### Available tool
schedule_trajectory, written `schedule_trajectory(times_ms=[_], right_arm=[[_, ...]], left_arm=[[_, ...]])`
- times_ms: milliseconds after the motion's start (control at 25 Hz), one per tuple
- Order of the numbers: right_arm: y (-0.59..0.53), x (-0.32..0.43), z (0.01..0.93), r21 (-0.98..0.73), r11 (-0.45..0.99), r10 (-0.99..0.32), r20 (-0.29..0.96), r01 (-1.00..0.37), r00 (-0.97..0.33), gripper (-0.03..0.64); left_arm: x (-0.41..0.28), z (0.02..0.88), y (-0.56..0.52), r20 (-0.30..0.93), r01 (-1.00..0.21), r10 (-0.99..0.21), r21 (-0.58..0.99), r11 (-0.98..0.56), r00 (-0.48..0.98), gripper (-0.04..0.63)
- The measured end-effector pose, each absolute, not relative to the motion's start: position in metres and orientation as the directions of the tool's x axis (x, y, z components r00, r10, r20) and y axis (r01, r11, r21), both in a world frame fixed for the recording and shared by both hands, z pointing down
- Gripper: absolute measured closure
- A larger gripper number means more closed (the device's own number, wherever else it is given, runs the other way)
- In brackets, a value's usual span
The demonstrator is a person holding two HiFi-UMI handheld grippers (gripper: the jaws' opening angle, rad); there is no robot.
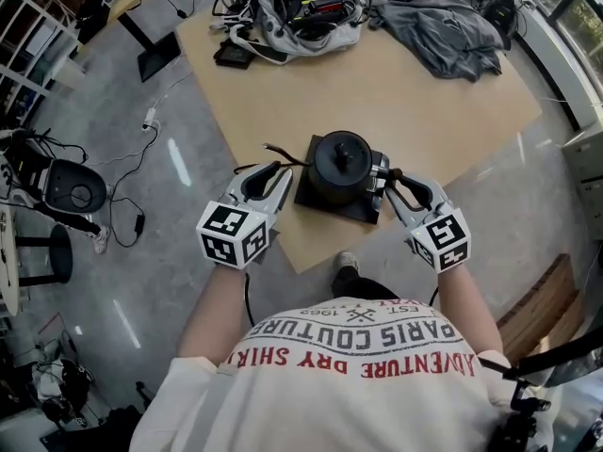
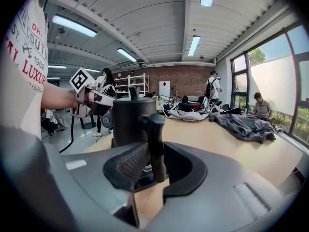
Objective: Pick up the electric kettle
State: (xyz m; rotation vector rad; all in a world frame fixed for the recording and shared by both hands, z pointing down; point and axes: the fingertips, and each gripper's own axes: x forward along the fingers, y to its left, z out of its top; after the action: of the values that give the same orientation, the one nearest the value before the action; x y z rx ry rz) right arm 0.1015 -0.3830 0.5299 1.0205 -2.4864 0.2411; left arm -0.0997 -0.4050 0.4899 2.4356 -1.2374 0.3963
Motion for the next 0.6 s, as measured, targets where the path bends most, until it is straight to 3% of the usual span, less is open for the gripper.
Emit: schedule_trajectory(times_ms=[600], right_arm=[[-0.383,0.101,0.531,-0.033,0.726,-0.600,0.460,-0.687,-0.655,0.516]], left_arm=[[-0.091,0.506,-0.433,0.424,-0.825,-0.712,0.197,-0.530,0.559,0.488]])
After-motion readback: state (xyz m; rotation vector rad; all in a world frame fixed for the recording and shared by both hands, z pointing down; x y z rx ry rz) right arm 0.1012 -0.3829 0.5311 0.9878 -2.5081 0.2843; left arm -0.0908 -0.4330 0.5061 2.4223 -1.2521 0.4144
